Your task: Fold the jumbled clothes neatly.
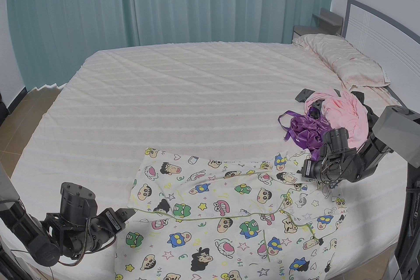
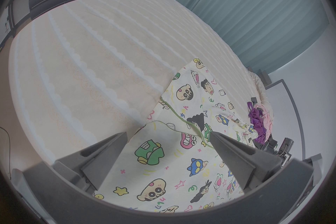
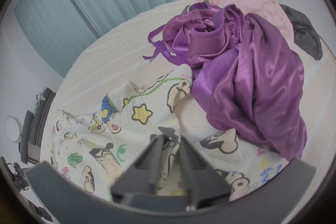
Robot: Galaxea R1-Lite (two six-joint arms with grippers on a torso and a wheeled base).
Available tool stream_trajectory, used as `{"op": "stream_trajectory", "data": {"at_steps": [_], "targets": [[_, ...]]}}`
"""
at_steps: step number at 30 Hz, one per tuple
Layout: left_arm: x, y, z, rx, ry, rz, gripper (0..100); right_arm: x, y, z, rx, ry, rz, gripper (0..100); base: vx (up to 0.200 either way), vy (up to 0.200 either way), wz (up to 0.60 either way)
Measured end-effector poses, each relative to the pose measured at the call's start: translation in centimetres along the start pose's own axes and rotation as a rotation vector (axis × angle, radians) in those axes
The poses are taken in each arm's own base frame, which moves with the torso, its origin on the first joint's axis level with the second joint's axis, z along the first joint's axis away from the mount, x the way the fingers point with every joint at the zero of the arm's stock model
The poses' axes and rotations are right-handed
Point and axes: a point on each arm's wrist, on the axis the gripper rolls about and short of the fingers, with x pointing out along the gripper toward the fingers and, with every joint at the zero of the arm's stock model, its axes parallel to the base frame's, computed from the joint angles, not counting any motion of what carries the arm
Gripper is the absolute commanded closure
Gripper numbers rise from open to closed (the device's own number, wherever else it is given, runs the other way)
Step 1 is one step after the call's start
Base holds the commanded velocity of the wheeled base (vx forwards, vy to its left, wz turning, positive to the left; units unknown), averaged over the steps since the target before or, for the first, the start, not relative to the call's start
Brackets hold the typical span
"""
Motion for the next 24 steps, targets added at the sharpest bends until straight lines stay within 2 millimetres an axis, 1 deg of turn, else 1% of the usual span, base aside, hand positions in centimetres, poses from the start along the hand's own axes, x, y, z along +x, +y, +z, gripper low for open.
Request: {"op": "stream_trajectory", "data": {"at_steps": [3,7,16,20,24], "targets": [[0.0,0.0,0.0,0.000,0.000,-0.001,0,-0.3,0.0,0.1,0.003,-0.005,-0.001,0,0.000,0.000,0.00],[0.0,0.0,0.0,0.000,0.000,0.000,0,-1.2,0.3,0.7,0.007,-0.030,0.006,0,0.000,0.000,0.00],[0.0,0.0,0.0,0.000,0.000,-0.001,0,-4.1,1.3,3.1,0.008,-0.125,0.038,0,0.000,0.000,0.00],[0.0,0.0,0.0,0.001,0.001,-0.001,0,-4.6,2.5,4.1,0.001,-0.164,0.070,0,0.000,0.000,0.00],[0.0,0.0,0.0,0.000,0.001,-0.001,0,-3.8,4.6,4.1,0.019,-0.170,0.114,0,0.000,0.000,0.00]]}}
